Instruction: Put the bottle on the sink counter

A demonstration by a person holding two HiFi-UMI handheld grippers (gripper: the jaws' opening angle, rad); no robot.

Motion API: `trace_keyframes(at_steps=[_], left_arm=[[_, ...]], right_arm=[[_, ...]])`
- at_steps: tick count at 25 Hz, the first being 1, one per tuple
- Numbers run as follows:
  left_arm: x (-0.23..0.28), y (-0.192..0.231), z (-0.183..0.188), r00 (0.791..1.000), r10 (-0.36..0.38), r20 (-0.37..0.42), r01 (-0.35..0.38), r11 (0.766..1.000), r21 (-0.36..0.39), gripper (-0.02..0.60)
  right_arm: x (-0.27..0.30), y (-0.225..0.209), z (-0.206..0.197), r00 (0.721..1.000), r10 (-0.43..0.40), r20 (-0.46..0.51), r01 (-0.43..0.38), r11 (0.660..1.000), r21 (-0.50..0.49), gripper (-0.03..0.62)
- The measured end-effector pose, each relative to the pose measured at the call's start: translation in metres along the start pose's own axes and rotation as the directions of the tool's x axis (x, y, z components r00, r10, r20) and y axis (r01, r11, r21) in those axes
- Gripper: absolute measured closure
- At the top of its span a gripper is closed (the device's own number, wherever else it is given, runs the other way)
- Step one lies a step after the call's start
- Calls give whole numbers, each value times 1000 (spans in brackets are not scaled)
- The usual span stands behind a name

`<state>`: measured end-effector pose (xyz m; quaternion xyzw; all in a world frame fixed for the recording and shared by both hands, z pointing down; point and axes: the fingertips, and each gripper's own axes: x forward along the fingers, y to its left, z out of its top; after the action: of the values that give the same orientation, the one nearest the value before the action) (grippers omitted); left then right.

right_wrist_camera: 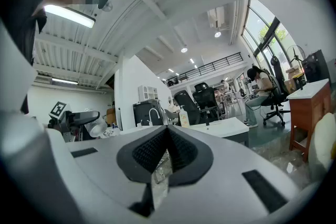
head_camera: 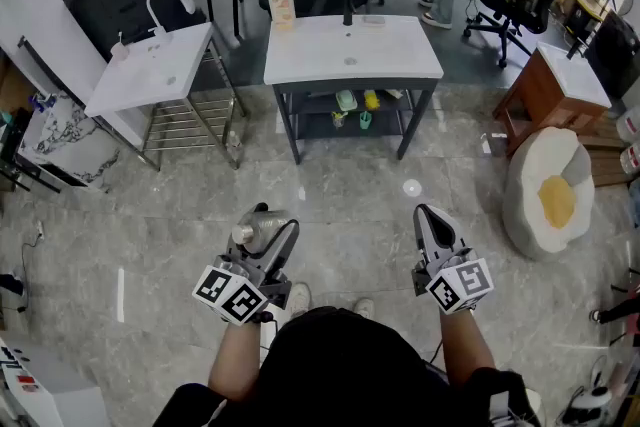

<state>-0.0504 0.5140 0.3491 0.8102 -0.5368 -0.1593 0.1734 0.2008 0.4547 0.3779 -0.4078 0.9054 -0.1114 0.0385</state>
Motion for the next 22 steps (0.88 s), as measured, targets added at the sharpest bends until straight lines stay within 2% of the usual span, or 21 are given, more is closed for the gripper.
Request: trace_keyframes(at_steps=[10, 13, 16, 22], left_arm=[[13, -9, -1, 1000, 13, 18, -13, 1000, 6, 232], [20, -15, -5, 1000, 16, 18, -16, 1000, 13, 232], [29, -20, -12, 1000, 25, 14, -25, 999, 19, 232], [48, -37, -22, 999, 52, 5, -52, 999, 6, 232]], right_arm=[[-9, -14, 2, 1000, 11, -3, -11, 999, -52, 565], [-13, -20, 4, 1000, 2, -8, -3, 991, -131, 563], [-15, -21, 4, 999, 30, -11, -32, 980, -196, 562], [-27, -44, 10, 998, 55, 30, -51, 991, -121, 562]])
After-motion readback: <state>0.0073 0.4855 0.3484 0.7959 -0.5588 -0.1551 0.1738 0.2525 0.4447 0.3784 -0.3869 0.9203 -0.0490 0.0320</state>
